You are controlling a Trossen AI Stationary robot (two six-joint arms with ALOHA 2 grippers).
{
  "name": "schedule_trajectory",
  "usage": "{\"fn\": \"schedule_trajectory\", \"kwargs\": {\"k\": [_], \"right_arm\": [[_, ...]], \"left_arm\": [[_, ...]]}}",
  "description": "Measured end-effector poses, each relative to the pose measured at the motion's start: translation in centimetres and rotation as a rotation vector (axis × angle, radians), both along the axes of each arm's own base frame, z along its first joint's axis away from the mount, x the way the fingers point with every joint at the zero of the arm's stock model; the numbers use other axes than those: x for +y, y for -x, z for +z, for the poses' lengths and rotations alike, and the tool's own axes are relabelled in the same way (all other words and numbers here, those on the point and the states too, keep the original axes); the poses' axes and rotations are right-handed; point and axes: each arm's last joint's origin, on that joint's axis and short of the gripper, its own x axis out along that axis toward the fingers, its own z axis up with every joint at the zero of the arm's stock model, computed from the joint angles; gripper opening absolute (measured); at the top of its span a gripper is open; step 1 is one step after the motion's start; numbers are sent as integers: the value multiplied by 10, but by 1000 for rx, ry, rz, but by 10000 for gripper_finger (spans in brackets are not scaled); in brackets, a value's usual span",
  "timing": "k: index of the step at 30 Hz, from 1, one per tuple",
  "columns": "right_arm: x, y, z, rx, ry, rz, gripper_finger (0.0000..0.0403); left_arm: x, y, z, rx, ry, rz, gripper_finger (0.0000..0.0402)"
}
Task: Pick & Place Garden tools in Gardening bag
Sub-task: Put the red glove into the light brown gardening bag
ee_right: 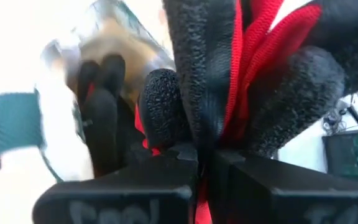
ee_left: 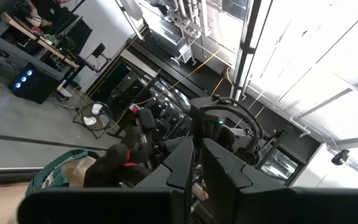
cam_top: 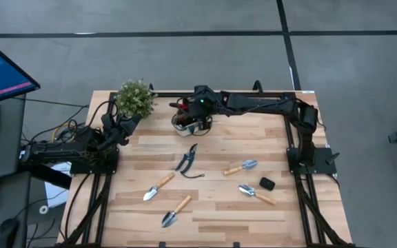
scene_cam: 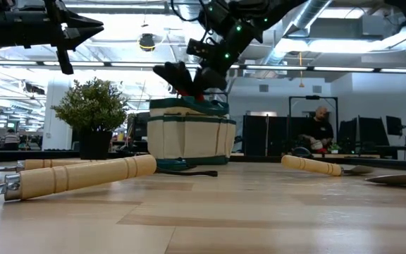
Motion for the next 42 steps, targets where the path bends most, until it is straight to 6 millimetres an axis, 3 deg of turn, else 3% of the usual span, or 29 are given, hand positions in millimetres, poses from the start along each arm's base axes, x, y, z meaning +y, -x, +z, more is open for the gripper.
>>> {"fn": "schedule_trajectory", "kwargs": {"k": [6,14,21,25,35,39,42], "right_arm": [[-12,4,-15,79,-50,-8,0],[-14,5,-40,196,-91,-7,0],[-13,5,-40,200,-92,-4,13],[-14,6,-30,209,-94,-4,60],[-12,7,11,251,-135,-10,251],[-10,8,32,218,-216,-15,272],[-12,0,49,74,-243,-81,246]], "left_arm": [[0,0,0,0,0,0,34],[0,0,0,-1,2,3,34],[0,0,0,-1,2,4,34],[0,0,0,-1,2,3,34],[0,0,0,-1,2,3,34],[0,0,0,-1,2,3,34],[0,0,0,-1,2,3,34]]}}
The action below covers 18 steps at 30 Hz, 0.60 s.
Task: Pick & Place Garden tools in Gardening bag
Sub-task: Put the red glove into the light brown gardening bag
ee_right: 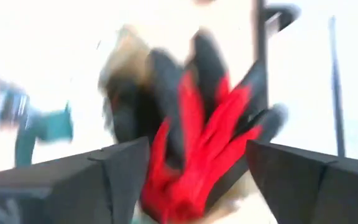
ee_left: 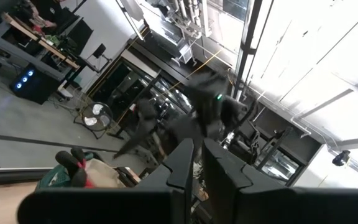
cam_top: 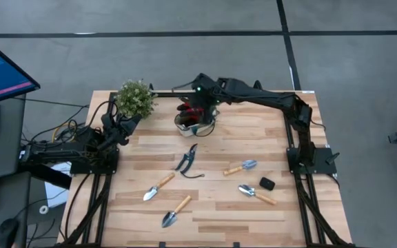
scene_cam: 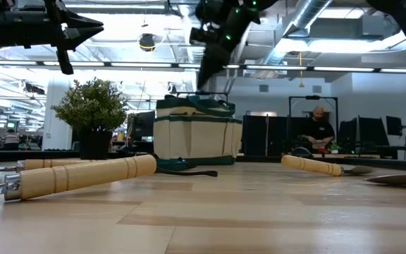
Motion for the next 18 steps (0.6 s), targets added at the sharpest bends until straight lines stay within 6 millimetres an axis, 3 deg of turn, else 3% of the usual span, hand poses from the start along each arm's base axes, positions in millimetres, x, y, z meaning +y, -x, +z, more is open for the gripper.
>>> {"fn": "schedule_trajectory", "kwargs": {"k": [2,6,7,13,18], "right_arm": [[-2,-5,7,-87,8,-67,198],[-6,-11,7,-173,-24,-142,45],[-7,-12,6,-184,-17,-146,24],[-13,-11,-15,-170,6,-203,4],[-14,-9,-49,-156,-7,-223,1]], "left_arm": [[0,0,0,0,0,0,34],[0,0,0,0,0,0,34],[0,0,0,0,0,0,34],[0,0,0,0,0,0,34],[0,0,0,0,0,0,34]]}}
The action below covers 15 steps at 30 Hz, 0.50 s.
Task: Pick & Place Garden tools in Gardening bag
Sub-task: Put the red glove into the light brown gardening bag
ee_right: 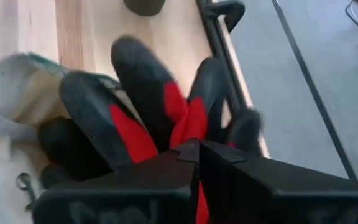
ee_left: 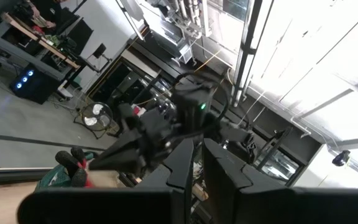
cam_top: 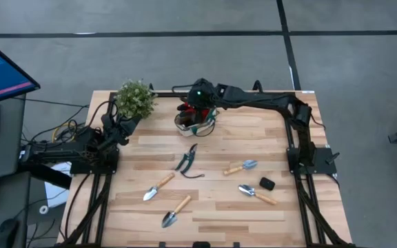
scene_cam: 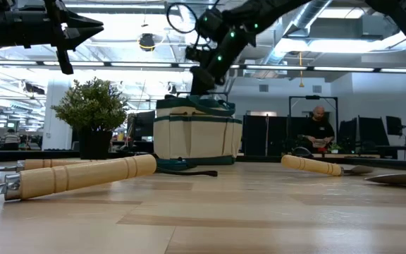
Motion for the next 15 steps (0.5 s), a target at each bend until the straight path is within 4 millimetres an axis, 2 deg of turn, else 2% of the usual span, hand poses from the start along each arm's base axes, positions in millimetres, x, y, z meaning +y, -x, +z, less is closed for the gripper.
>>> {"fn": "schedule_trajectory", "kwargs": {"k": [4,15], "right_arm": [[1,2,-19,-2,13,-37,1],[7,13,-50,94,-49,-9,0]], "left_arm": [[0,0,0,0,0,0,34],[0,0,0,0,0,0,34]]}}
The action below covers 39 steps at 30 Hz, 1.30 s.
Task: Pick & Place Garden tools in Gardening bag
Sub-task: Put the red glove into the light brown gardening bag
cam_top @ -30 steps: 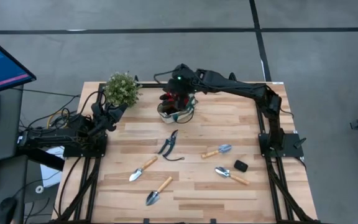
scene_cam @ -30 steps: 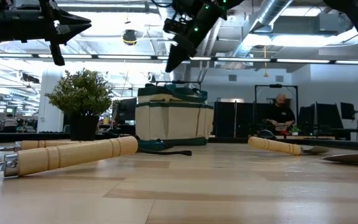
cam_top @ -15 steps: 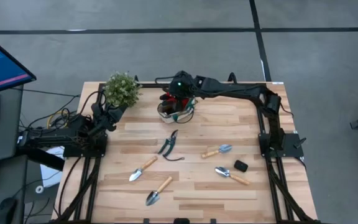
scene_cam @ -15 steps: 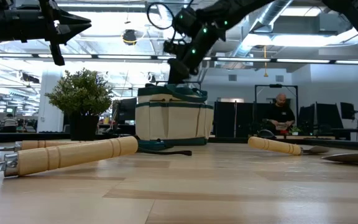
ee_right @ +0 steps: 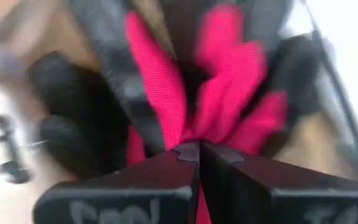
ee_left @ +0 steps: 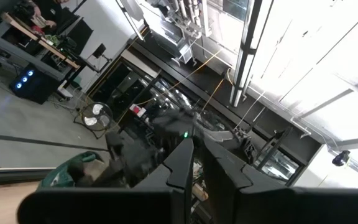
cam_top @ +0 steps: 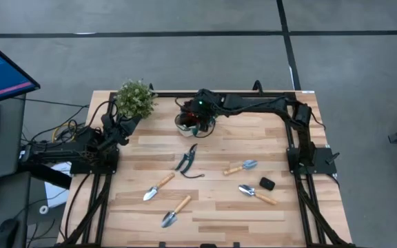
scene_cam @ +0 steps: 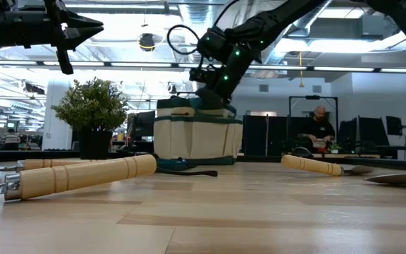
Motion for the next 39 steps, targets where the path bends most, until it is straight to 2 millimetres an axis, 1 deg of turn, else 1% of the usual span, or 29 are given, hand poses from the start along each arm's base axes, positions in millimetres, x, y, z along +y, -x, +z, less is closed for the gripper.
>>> {"fn": "schedule_trajectory", "kwargs": {"k": [3,5,6,8,11,13,16,18,19,20,24,26,29,31,33,34,39], "right_arm": [[2,4,-8,32,-12,10,0],[2,4,-8,40,-5,15,0],[2,3,-4,31,1,17,0],[1,0,14,-9,19,20,0],[3,-3,56,-113,67,36,0],[8,-6,76,-157,91,55,0],[10,-12,92,-217,119,68,0],[6,-18,96,-286,144,63,0],[3,-21,93,-298,146,57,0],[1,-24,85,-280,135,49,0],[-8,-34,33,-133,70,29,0],[-8,-36,16,-78,42,27,0],[-1,-40,-5,1,0,36,0],[6,-39,-11,55,-7,62,0],[11,-44,-11,42,22,95,0],[13,-43,-10,53,21,103,0],[14,-40,-11,92,28,131,0]], "left_arm": [[0,0,0,0,0,0,34],[0,0,0,0,0,0,34],[0,0,0,0,0,0,34],[0,0,0,0,0,0,34],[0,0,0,0,0,0,34],[0,0,0,0,0,0,34],[0,0,0,0,0,0,34],[0,0,0,0,0,0,34],[0,0,0,0,0,0,34],[0,0,0,0,0,0,34],[0,0,0,-2,3,-2,34],[0,0,0,-2,3,-2,34],[0,0,0,-2,3,-2,34],[0,0,0,-2,2,-2,34],[0,0,0,1,-2,1,34],[0,0,0,4,-6,4,34],[0,0,0,5,-7,9,34]]}}
